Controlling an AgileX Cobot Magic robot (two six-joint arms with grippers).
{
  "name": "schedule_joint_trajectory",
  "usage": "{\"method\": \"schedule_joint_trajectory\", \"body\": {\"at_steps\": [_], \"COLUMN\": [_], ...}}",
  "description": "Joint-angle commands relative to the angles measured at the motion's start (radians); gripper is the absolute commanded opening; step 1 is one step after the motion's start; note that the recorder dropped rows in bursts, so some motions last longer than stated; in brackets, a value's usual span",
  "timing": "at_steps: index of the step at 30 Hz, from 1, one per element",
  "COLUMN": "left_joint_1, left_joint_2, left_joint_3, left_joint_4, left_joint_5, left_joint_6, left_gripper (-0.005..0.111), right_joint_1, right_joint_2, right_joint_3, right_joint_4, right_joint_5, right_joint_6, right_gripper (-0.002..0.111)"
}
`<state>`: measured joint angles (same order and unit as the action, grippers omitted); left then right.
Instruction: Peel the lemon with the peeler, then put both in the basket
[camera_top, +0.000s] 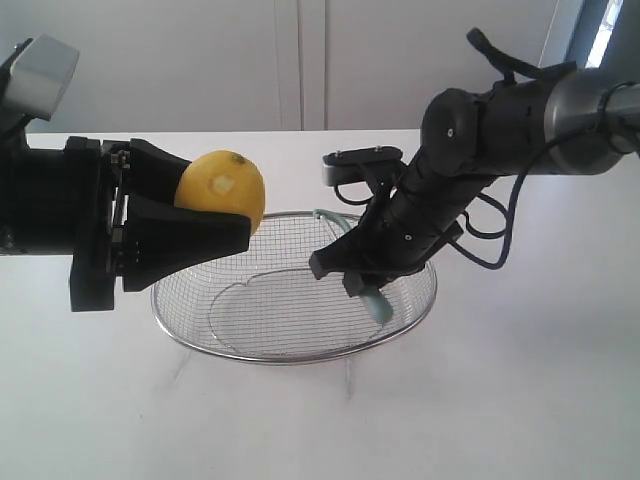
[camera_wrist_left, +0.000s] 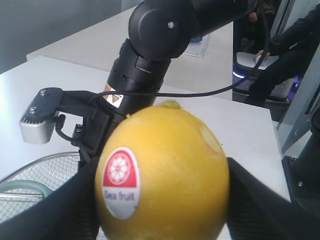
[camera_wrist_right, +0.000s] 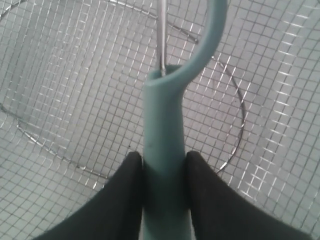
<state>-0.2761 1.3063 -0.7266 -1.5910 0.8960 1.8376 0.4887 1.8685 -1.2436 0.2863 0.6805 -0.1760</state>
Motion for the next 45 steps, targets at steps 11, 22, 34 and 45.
{"method": "schedule_joint_trajectory", "body": {"at_steps": [11,22,34,45], "left_joint_1": [-0.005,-0.005,-0.005,-0.005], "left_joint_2": [-0.002,-0.002,-0.002,-0.002], "left_joint_3": [0.005,0.005,0.005,0.005], "left_joint_4": [-0.032,-0.032,-0.032,-0.032], "left_joint_5": [0.021,0.021,0.021,0.021], "left_joint_6": [0.003,0.003,0.003,0.003], "left_gripper": [0.0,0.0,0.0,0.0], "right_joint_1": [0.001,0.001,0.001,0.001], "right_joint_2": [0.044,0.044,0.044,0.034], "right_joint_3": [-0.006,-0.006,-0.006,-0.006], "right_joint_4": [-0.019,-0.025,-0.028,-0.028], "right_joint_5": [-0.042,-0.042,-0.04,-0.032], "right_joint_6": [-0.002,0.002,0.008,0.053], "right_gripper": [0.0,0.021,0.041,0.041]}}
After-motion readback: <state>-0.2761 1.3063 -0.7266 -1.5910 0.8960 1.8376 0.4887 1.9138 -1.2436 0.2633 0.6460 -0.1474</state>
